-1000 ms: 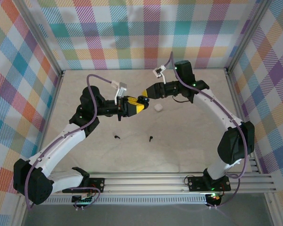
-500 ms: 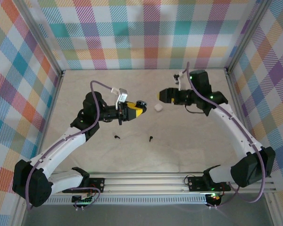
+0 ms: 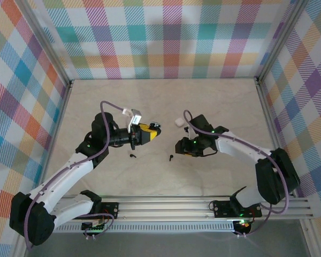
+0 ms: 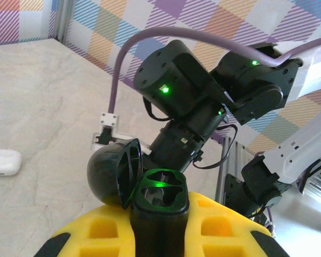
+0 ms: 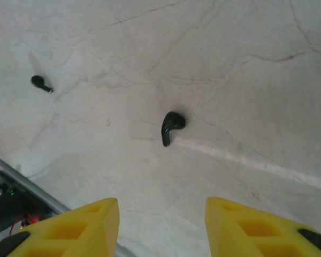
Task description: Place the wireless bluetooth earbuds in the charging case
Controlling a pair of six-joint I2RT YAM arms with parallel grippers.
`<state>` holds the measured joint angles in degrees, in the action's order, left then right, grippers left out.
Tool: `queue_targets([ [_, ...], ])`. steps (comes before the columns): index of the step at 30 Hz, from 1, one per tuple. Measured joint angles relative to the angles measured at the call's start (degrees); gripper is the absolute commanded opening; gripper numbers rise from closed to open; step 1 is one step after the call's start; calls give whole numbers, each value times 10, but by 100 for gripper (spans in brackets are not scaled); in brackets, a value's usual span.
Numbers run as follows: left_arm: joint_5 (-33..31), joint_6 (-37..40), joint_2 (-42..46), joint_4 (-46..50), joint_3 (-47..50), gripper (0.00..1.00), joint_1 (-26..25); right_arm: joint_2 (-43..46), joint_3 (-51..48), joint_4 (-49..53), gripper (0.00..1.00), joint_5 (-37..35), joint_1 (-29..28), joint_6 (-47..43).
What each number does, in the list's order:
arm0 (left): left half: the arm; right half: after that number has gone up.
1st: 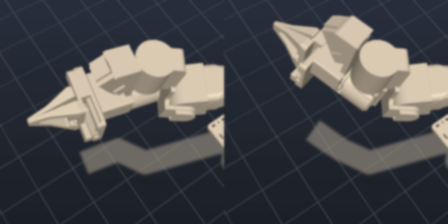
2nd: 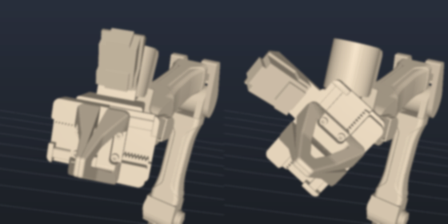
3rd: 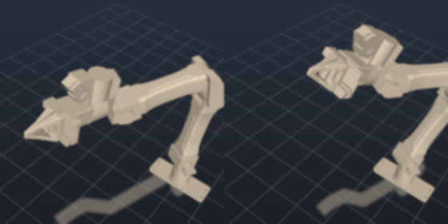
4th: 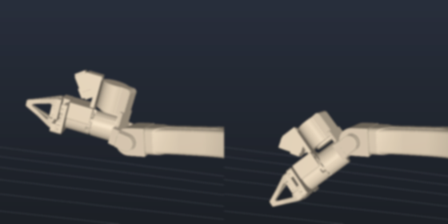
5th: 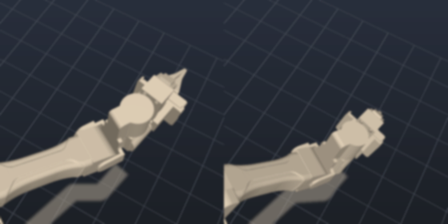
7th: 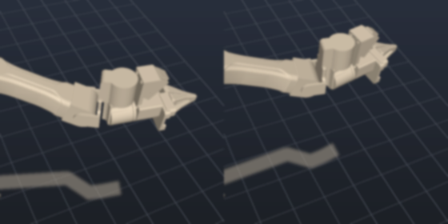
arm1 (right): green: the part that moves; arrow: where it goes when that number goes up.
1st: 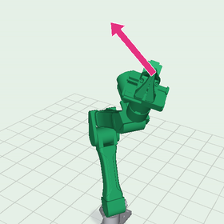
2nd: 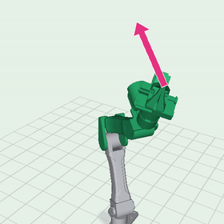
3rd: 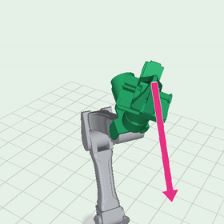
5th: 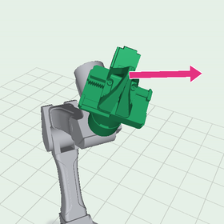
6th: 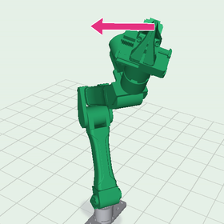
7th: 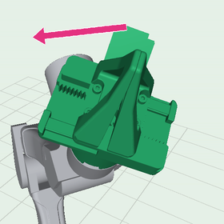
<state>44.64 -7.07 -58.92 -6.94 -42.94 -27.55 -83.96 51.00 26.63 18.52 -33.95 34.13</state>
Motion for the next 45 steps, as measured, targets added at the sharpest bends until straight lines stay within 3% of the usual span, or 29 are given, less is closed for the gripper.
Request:
queue_targets([
  [11, -16, 8, 22, 21, 24, 0, 1, -117, 27, -33, 36, -51, -42, 26],
  [30, -27, 25, 62, 43, 38, 0, 3, -167, 130, 48, 35, -118, -82, 64],
  [45, -28, 33, 67, 54, 40, 0, 4, -215, 154, 78, 32, -126, -93, 75],
])
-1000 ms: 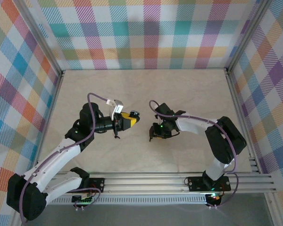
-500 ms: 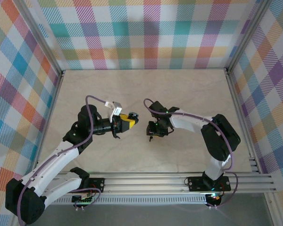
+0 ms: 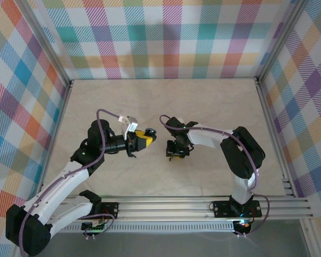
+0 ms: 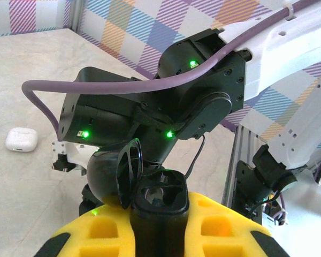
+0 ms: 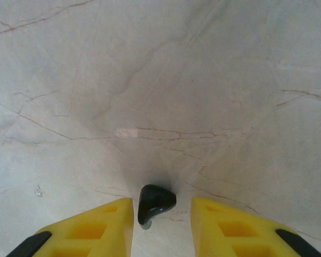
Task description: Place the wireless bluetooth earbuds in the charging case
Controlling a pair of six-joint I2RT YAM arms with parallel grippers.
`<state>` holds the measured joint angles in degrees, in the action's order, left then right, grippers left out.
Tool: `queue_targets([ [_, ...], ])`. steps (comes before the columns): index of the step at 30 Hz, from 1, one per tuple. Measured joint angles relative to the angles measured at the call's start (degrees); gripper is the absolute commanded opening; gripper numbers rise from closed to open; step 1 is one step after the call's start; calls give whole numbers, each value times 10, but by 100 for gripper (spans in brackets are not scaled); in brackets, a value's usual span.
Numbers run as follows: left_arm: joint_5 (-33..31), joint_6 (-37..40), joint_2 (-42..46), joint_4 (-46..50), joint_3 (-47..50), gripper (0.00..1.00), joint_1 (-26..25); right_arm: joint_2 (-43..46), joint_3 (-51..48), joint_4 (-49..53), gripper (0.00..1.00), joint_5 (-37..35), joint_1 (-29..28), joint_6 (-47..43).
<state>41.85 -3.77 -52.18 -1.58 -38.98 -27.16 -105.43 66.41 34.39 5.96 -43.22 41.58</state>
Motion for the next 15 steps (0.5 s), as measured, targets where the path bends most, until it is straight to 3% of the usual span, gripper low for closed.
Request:
queue_targets([
  [15, 0, 2, 5, 0, 2, 0, 1, -21, 19, 15, 28, -4, 0, 0],
])
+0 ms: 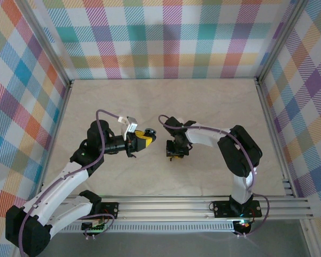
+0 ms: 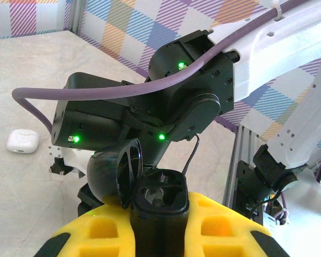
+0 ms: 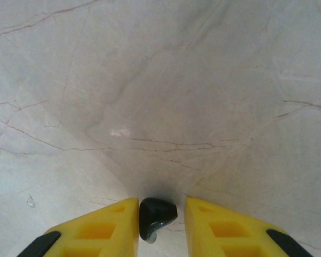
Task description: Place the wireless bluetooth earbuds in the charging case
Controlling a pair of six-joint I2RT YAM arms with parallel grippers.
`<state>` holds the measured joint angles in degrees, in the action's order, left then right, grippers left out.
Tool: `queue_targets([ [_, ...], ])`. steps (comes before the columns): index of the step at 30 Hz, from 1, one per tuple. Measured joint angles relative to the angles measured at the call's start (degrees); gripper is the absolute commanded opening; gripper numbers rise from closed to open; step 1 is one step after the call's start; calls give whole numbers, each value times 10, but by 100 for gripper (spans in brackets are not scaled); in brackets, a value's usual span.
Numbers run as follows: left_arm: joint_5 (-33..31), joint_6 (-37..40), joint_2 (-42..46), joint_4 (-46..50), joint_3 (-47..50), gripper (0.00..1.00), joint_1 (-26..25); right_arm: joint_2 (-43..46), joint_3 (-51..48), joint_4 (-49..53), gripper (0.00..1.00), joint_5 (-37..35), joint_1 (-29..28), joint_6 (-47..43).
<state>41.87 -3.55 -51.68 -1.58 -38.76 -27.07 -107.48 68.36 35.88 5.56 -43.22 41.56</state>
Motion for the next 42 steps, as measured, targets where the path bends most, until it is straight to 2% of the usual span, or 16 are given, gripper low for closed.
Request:
queue_targets([
  [7, 0, 0, 0, 0, 0, 0, 0, -8, 12, 12, 28, 0, 0, 0],
  [16, 0, 0, 0, 0, 0, 0, 0, -12, 19, 21, 20, -1, 0, -2],
  [28, 0, 0, 0, -4, 21, 0, 0, -7, 22, 21, 17, -10, -4, -4],
  [35, -12, 2, 0, -36, 30, 0, 0, 76, 31, 35, 16, -57, -6, -10],
  [42, -8, 30, -40, -60, 25, 0, 0, 169, 93, 73, 15, -110, -6, -36],
])
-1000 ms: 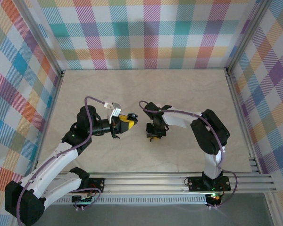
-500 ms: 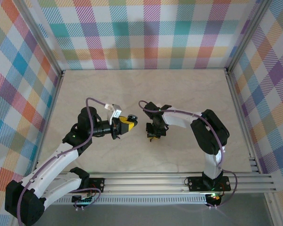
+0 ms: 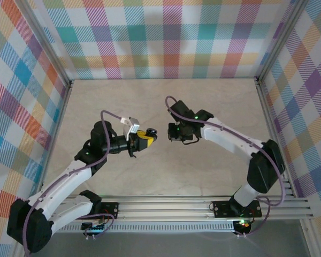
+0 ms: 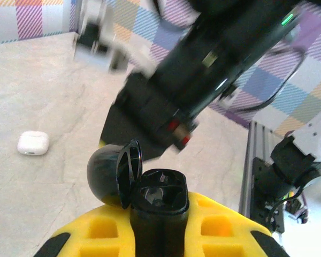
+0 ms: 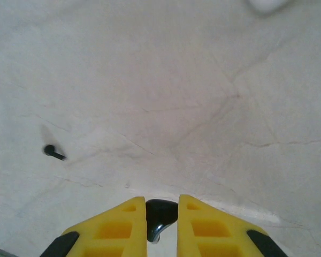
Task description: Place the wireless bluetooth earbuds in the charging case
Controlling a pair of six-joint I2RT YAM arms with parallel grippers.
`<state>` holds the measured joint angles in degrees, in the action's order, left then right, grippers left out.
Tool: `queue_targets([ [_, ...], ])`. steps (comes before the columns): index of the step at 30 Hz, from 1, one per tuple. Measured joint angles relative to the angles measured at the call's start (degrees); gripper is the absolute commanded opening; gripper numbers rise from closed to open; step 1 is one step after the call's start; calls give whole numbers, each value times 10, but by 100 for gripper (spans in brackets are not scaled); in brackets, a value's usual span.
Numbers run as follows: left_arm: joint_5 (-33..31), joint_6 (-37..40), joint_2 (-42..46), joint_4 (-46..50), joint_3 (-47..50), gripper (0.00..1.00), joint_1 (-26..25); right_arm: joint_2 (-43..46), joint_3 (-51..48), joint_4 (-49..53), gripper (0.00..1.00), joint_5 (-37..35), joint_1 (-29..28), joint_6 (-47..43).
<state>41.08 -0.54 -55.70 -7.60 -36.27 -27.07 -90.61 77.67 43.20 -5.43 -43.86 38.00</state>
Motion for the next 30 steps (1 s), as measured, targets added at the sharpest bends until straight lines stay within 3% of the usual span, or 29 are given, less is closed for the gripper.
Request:
queue_targets([
  [10, -40, 47, -63, -31, -34, 0, -14, 109, 36, 19, 13, -47, 0, -27],
  [20, -139, 51, -106, -128, -35, 0, -54, 115, 65, -9, 13, -59, 0, -47],
  [30, -168, 51, -118, -221, -34, 0, -64, 115, 90, -57, 13, -20, -3, -60],
])
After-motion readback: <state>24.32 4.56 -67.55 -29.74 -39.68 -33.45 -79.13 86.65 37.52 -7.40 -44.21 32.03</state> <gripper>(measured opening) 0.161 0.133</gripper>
